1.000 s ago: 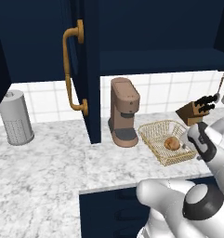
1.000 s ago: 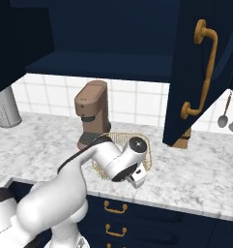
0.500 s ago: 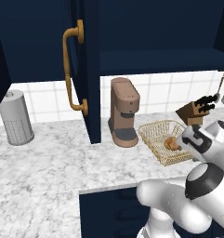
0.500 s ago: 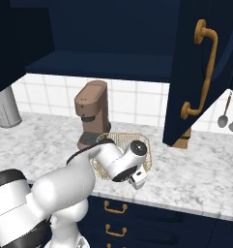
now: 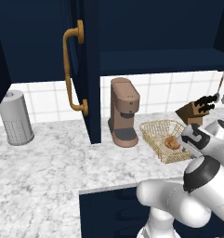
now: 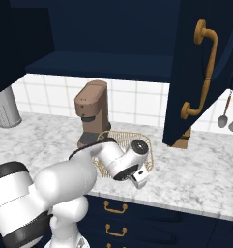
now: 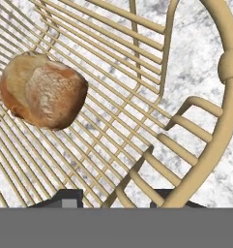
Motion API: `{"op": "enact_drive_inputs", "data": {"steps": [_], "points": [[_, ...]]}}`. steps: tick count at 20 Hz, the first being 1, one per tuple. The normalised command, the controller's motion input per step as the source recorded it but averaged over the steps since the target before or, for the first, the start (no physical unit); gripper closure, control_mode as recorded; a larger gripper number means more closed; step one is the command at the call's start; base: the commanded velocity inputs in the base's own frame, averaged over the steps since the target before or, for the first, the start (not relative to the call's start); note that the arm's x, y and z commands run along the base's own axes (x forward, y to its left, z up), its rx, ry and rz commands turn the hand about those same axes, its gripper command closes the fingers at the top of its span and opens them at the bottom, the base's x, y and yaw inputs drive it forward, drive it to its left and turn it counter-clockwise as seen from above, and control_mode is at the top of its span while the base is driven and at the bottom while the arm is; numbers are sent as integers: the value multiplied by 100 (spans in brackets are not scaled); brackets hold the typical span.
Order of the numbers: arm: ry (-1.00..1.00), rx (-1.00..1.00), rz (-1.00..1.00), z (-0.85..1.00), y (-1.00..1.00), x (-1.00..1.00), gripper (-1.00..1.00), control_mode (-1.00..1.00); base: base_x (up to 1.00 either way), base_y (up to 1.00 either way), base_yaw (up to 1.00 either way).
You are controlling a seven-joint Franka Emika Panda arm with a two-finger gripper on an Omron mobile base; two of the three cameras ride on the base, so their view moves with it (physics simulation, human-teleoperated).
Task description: Open the cabinet, pick up the bread from the cabinet and place it in the basket. Then move the basket to the dining counter.
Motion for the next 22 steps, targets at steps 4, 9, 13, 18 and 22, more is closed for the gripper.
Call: {"op": "enact_drive_inputs", "data": {"steps": [4, 9, 13, 18, 22], "points": [[4, -3, 0, -26, 28, 0, 100, -100, 0, 0, 0], [-3, -1, -1, -6, 12, -5, 100, -100, 0, 0, 0], [-33, 0, 0, 31, 0, -57, 100, -100, 0, 0, 0], [-15, 0, -1, 68, 1, -66, 100, -100, 0, 0, 0], [0, 0, -1, 87, 8, -66, 100, -100, 0, 0, 0]]}}
